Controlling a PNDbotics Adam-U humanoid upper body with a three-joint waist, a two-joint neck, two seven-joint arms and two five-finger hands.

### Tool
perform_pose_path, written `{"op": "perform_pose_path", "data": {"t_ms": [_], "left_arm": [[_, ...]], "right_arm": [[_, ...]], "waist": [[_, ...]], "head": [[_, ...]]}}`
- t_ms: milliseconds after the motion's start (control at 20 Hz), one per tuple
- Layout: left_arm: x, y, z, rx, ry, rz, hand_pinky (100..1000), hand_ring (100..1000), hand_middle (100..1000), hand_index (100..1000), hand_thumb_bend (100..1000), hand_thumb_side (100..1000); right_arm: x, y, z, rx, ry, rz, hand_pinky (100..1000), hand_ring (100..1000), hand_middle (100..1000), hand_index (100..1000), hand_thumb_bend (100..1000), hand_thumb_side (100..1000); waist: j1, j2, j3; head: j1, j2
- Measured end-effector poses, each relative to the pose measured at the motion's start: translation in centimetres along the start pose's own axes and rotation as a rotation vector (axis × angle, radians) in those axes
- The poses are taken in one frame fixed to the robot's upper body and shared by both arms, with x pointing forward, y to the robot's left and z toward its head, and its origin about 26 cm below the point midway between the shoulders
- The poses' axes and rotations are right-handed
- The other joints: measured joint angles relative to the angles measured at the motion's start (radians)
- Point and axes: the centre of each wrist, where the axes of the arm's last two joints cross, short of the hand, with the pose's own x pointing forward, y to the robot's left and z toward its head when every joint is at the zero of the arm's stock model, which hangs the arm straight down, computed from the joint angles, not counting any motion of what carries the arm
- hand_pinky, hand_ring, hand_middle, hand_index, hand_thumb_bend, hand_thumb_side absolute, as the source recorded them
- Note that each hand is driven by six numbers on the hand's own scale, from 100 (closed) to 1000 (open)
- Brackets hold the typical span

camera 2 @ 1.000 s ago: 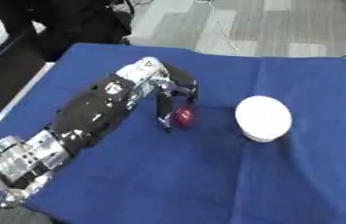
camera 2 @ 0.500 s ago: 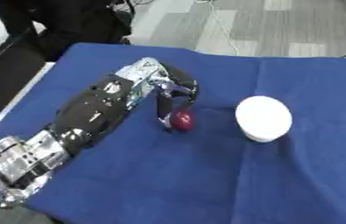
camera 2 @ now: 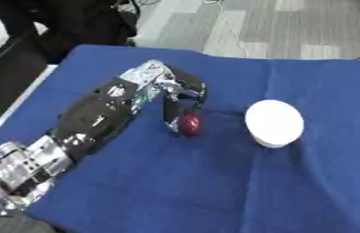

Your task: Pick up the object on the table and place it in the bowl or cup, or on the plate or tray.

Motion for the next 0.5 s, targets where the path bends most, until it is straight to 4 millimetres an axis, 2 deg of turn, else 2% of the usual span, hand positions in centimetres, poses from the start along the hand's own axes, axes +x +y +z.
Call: {"op": "perform_pose_path", "data": {"t_ms": [300, 450, 500], "left_arm": [[0.0, 0.01, 0.0, 0.05, -0.005, -0.003, 100, 124, 250, 324, 690, 173], [0.0, 0.01, 0.01, 0.072, -0.008, -0.005, 100, 121, 248, 322, 702, 165], [0.0, 0.02, 0.01, 0.076, -0.009, -0.005, 100, 127, 257, 329, 678, 173]], "right_arm": [[0.0, 0.0, 0.0, 0.0, 0.0, 0.0, 351, 432, 469, 635, 100, 864], [0.0, 0.0, 0.0, 0.0, 0.0, 0.0, 351, 432, 469, 635, 101, 863], [0.0, 0.0, 0.0, 0.0, 0.0, 0.0, 351, 432, 469, 635, 100, 863]], "waist": [[0.0, 0.0, 0.001], [0.0, 0.0, 0.003], [0.0, 0.0, 0.004]], "head": [[0.0, 0.0], [0.0, 0.0], [0.0, 0.0]]}}
